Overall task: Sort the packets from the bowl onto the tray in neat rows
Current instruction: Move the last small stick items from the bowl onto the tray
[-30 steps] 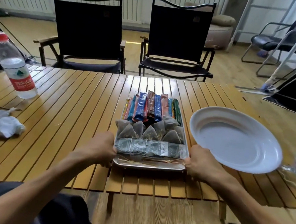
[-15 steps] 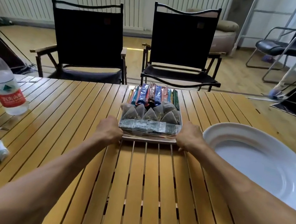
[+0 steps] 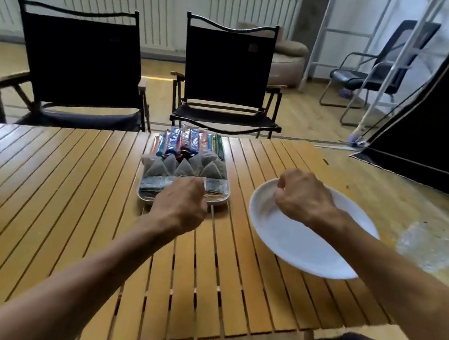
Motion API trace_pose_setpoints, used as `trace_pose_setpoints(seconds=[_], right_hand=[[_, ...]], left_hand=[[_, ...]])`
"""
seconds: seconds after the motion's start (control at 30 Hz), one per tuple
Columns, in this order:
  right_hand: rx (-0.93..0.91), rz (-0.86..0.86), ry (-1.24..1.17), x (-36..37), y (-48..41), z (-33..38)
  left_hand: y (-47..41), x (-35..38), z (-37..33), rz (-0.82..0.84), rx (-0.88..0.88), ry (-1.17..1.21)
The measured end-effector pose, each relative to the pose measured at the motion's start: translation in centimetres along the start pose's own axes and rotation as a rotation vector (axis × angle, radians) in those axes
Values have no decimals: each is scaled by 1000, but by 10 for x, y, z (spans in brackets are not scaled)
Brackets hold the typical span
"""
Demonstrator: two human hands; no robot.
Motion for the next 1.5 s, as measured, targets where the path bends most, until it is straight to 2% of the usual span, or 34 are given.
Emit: trace_pose_setpoints(seconds=[0.1, 0.17, 0.27, 0.33, 0.43, 0.53, 0.8, 0.9, 1.07, 1.27, 1.5], right_hand=[[82, -49, 292, -43, 53, -60], [239, -43, 389, -62, 83, -103], [493, 79, 297, -69, 110, -154], [530, 91, 182, -65, 115, -169], [504, 28, 57, -66, 113, -172], [505, -33, 106, -71, 103, -166], [209, -281, 172, -101, -1, -97], [72, -274, 69, -87, -57, -64], [-6, -205, -197, -37, -138, -24], [-56, -148, -263, 14, -198, -5], [-59, -132, -282, 49, -219, -7]], left_hand=[[27, 9, -40, 43, 131, 21], [40, 16, -55, 64, 164, 11], [49, 23, -64, 75, 163, 4], [47, 24, -67, 66, 160, 10], [41, 22, -70, 32, 163, 3], [31, 19, -68, 26, 173, -33], [-6, 17, -27, 42, 129, -220], [-23, 25, -10, 41, 135, -269], [-52, 35, 9, 43, 192, -278], [-73, 45, 26, 62, 267, -210], [-81, 48, 34, 100, 309, -157]])
Point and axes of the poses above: each hand's wrist, its own y-axis away from the middle knuckle, its own x-axis out of the palm, z = x × y, the point moved 3 cm from there along -y, towards the middle knuckle, and after that the axes turned 12 degrees about -x, right-handed, at the moved point
